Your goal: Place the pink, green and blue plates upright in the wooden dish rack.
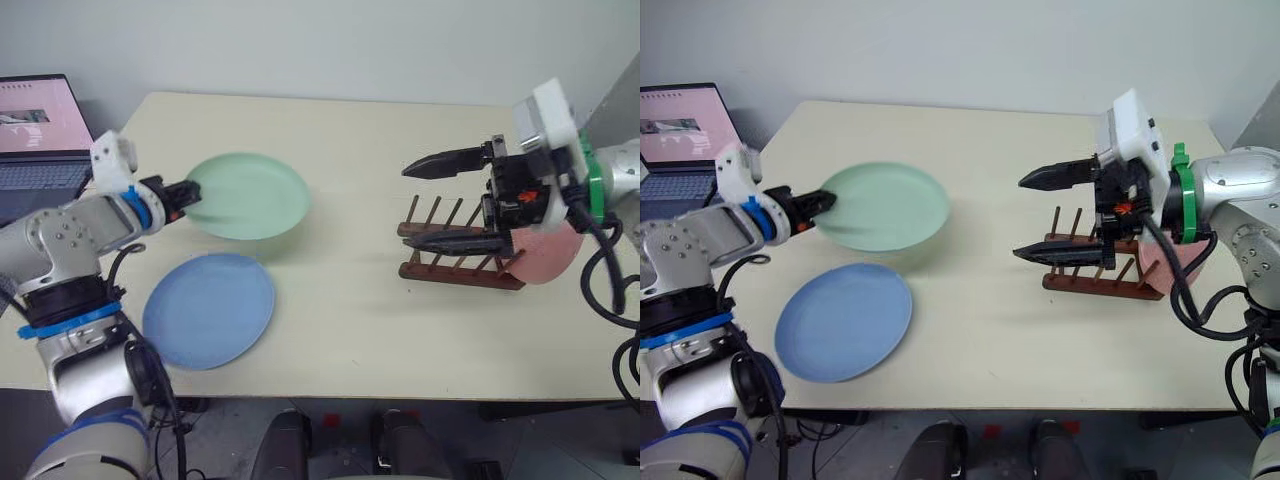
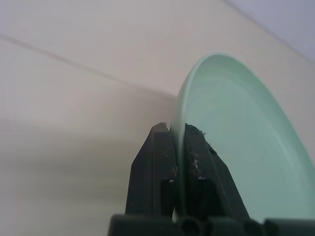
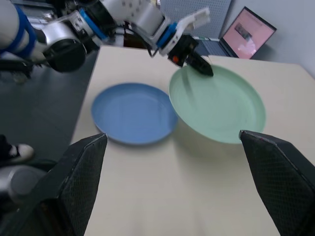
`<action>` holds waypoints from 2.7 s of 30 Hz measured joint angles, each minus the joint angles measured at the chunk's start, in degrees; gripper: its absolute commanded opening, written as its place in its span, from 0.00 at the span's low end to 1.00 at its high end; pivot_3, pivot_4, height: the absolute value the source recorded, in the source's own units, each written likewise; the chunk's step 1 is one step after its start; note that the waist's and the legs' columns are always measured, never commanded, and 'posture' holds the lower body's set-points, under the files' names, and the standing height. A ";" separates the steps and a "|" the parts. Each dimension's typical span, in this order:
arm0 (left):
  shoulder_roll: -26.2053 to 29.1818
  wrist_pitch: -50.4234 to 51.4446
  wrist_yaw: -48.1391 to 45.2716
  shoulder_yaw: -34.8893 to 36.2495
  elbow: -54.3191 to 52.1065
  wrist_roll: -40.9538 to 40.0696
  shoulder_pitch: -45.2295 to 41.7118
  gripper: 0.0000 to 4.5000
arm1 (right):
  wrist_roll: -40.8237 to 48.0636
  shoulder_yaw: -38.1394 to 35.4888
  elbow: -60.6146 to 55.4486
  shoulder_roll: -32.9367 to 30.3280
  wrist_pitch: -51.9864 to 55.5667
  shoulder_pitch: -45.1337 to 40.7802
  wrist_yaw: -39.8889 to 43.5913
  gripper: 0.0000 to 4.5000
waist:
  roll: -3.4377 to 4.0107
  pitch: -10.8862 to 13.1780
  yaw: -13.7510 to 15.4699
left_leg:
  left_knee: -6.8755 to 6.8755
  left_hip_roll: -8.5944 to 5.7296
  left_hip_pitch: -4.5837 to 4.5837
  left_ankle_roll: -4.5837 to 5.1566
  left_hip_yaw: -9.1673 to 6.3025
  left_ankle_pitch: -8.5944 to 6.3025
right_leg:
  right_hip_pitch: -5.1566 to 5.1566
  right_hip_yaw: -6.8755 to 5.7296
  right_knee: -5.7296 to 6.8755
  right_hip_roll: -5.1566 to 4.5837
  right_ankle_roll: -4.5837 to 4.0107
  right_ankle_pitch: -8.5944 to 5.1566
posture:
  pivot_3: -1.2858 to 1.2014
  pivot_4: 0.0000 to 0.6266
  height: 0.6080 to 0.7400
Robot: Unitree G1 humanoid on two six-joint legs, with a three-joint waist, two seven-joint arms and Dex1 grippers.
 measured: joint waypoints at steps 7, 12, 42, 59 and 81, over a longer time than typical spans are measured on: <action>-14.88 -4.92 10.56 -1.86 -0.08 2.19 -8.57 0.01 | -23.57 15.72 5.94 11.27 -15.93 -2.18 -6.97 1.00 | -0.02 -0.01 -0.53 | -0.01 -0.38 0.00 -0.27 0.00 0.17 | -0.07 0.03 0.12 0.05 0.04 0.04 | 0.52 0.24 0.94; -19.79 -9.41 14.31 -3.90 0.75 3.59 -10.71 0.01 | -39.17 23.03 15.99 17.20 -26.08 -4.67 -12.69 1.00 | -0.02 0.00 -0.72 | -0.04 -0.50 0.02 -0.32 -0.03 0.20 | -0.23 0.11 0.53 -0.02 0.03 0.04 | 0.52 0.24 0.94; -3.03 -12.05 -10.72 -14.36 -6.70 -1.54 -1.12 0.57 | -58.04 23.30 24.27 23.57 -40.59 -5.38 -20.20 0.00 | -0.01 0.00 -1.78 | -0.14 -0.53 0.04 -0.70 -0.23 0.43 | -0.32 -0.01 0.77 -0.04 -0.06 0.01 | 0.52 0.24 0.94; 8.97 -33.39 -39.81 -25.85 -19.86 0.78 12.28 0.99 | -33.12 -6.33 -0.09 27.26 -6.13 5.70 -20.57 0.00 | 0.03 -0.01 -0.30 | -0.14 -0.28 0.05 -0.98 -0.31 0.54 | -0.13 0.10 0.87 -0.14 -0.23 -0.07 | 0.52 0.24 0.94; 5.89 -47.43 -56.99 -35.60 -23.32 0.87 13.87 0.99 | 10.57 -48.26 -17.82 35.79 42.03 11.49 -42.66 0.00 | 0.06 0.01 -0.58 | -0.22 0.27 0.15 -0.38 -0.15 0.61 | -0.18 0.05 0.79 0.95 -0.69 -0.23 | 0.52 0.24 0.94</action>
